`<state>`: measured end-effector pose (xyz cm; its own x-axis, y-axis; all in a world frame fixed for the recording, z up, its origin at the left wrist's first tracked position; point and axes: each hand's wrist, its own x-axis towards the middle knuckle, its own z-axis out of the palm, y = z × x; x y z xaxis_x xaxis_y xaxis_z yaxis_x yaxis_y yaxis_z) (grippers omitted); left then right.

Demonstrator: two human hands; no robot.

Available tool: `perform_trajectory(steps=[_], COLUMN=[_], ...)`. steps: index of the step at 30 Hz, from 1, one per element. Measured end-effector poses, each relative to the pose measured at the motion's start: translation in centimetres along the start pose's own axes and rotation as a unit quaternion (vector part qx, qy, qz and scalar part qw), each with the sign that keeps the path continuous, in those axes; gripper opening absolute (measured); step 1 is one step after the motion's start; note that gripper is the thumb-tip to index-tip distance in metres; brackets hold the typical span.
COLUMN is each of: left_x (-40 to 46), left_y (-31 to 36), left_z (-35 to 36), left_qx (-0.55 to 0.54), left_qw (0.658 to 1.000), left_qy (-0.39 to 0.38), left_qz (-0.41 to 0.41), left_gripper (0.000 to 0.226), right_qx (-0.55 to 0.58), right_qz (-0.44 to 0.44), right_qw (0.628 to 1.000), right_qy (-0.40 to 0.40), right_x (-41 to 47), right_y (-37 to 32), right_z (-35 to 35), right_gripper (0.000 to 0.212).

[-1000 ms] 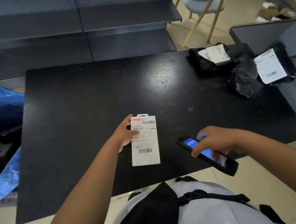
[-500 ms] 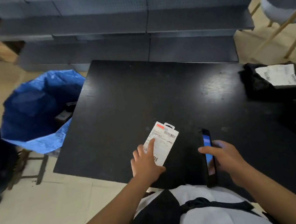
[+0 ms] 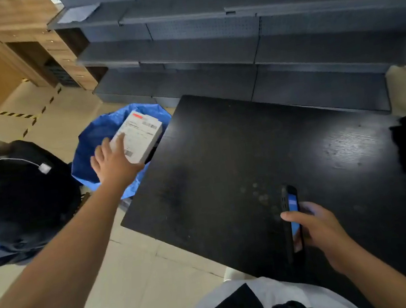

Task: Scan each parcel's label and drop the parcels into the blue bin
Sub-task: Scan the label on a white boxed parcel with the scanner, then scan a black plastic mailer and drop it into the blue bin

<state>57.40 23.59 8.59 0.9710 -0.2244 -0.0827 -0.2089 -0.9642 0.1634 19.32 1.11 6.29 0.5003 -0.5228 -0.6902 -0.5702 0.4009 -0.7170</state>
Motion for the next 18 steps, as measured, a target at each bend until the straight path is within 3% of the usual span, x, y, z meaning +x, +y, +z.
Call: perform_trajectory(steps=[2, 5, 7, 9, 10, 12, 16, 18], left_x=[3.1, 3.8, 1.2, -2.4, -4.4, -7.7, -13.7, -15.9], left_y=[-0.3, 1.4, 3.2, 5.2, 6.4, 9.1, 15.3, 18.1], left_z=[-1.5, -0.9, 1.3, 4.6, 6.3, 9.4, 13.2, 14.2], left_qx=[0.014, -0.127, -0.172, -0.09, -0.035, 0.002, -0.077, -0.095], left_qw=[1.0, 0.989, 0.958, 0.903, 0.868, 0.814, 0.79, 0.769], left_qy=[0.008, -0.058, -0.207, -0.382, -0.446, -0.502, -0.485, -0.499], left_qz=[-0.019, 0.048, 0.103, 0.174, 0.217, 0.291, 0.367, 0.388], left_gripper=[0.107, 0.078, 0.061, 0.058, 0.058, 0.05, 0.041, 0.037], right_qx=[-0.002, 0.029, 0.048, 0.069, 0.087, 0.122, 0.176, 0.199], right_qz=[0.0, -0.011, -0.02, -0.023, -0.023, -0.025, -0.014, -0.006], right_qw=[1.0, 0.999, 0.997, 0.995, 0.992, 0.985, 0.968, 0.955], right_qy=[0.012, 0.028, 0.048, 0.073, 0.09, 0.118, 0.18, 0.222], right_x=[0.0, 0.4, 1.0, 0.5, 0.2, -1.1, -3.7, -4.9], right_y=[0.3, 1.2, 2.6, 2.9, 3.3, 3.8, 5.6, 7.0], right_z=[0.5, 0.8, 0.7, 0.8, 0.7, 0.4, -1.7, -3.5], right_gripper=[0.065, 0.102, 0.122, 0.125, 0.124, 0.117, 0.067, 0.053])
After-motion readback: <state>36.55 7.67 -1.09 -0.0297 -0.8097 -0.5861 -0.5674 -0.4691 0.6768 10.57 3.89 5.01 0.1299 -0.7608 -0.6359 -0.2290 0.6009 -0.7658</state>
